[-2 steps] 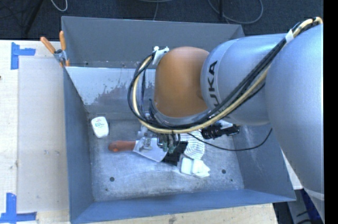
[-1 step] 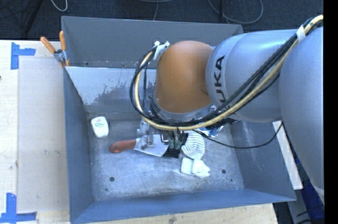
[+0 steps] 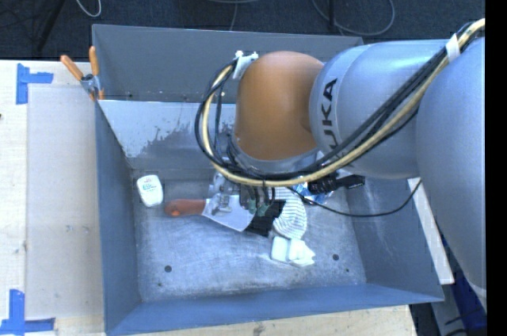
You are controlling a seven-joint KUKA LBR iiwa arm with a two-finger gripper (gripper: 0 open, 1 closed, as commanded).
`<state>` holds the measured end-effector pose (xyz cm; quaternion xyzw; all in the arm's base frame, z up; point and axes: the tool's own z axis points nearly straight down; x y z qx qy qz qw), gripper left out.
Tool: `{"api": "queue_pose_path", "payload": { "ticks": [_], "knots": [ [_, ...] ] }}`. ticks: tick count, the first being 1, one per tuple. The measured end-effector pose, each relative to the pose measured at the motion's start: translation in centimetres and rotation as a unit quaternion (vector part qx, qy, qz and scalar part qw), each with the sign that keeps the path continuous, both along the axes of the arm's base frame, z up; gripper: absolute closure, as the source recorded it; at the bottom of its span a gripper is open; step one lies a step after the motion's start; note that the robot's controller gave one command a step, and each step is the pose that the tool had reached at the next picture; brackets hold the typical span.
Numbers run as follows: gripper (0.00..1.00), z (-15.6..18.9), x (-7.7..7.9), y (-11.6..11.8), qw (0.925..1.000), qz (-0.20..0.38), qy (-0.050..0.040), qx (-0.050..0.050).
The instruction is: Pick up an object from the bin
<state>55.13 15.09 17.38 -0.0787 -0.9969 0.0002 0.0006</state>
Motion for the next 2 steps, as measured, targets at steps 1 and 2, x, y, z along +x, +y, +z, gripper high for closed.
{"api": "queue_pose_path", "payload": {
  "ticks": [1, 2],
  "knots": [
    [1.00, 0.0, 0.0, 0.0, 1.0000, 0.000, 0.0001, 0.000],
    [1.00, 3.9, -0.2, -0.3, 1.0000, 0.000, 0.0047, -0.001]
  ]
}}
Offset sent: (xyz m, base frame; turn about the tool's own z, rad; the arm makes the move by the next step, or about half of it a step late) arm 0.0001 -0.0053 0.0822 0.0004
